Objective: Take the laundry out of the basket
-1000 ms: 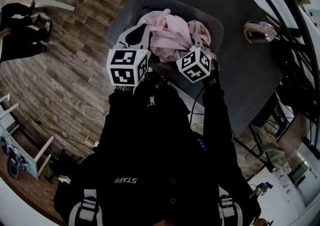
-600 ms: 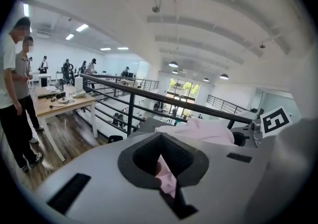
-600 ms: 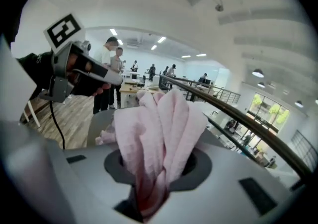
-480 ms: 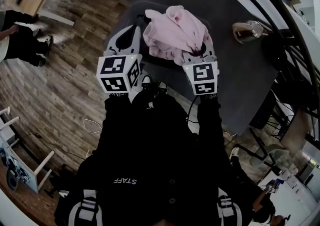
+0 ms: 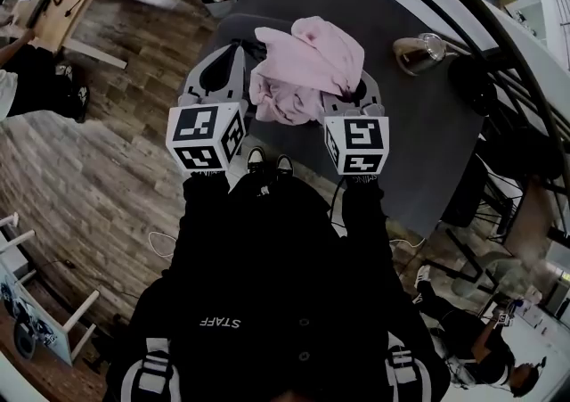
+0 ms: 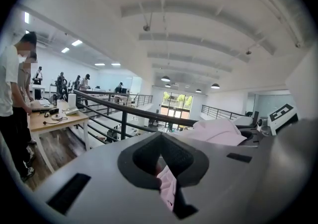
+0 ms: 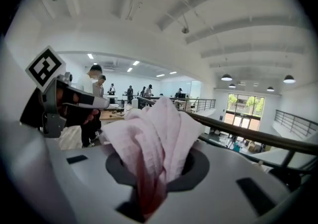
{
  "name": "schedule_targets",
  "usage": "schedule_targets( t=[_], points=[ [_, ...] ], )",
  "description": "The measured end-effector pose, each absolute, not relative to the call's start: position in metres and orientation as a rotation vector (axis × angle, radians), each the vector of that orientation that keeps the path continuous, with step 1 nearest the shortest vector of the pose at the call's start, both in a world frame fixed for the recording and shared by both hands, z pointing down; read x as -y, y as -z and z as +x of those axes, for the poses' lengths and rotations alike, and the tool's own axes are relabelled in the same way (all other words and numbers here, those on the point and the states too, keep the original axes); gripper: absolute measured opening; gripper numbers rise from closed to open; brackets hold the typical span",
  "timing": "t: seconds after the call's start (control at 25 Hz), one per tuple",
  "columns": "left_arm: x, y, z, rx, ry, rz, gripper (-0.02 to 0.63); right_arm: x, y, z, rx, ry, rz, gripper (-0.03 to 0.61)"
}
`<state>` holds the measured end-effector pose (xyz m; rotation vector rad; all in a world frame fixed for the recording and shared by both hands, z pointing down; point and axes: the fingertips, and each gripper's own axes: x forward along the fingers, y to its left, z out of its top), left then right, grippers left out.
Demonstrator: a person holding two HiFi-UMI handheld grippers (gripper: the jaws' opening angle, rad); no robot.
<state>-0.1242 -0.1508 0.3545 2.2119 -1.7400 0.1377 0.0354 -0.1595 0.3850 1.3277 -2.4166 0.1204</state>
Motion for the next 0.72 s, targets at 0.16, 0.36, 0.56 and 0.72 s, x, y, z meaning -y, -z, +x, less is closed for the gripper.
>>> schedule_targets(
  t=[0.16, 0.36, 0.56, 0.72],
  points=[
    [0.151, -0.336, -0.112, 1.739, -0.099, 2.259, 0.002, 0.157, -0.354, 0.054, 2.435, -0.1, 1.462, 0.101],
    [0.152, -0.309, -0.088, 1.71, -0.05, 2.34, 0.002, 0.152, -0.311, 0.073, 2.443, -0.04, 1.615, 0.101],
    [0.153, -0.288, -0.057, 1.656, -0.01, 2.428, 0.002, 0.143, -0.279, 0.11, 2.389, 0.022, 1.785, 0.101],
    [0.155, -0.276, -0.032, 1.607, 0.002, 2.483, 0.002, 0.137, -0.264, 0.146, 2.324, 0.052, 1.897, 0.101]
  ],
)
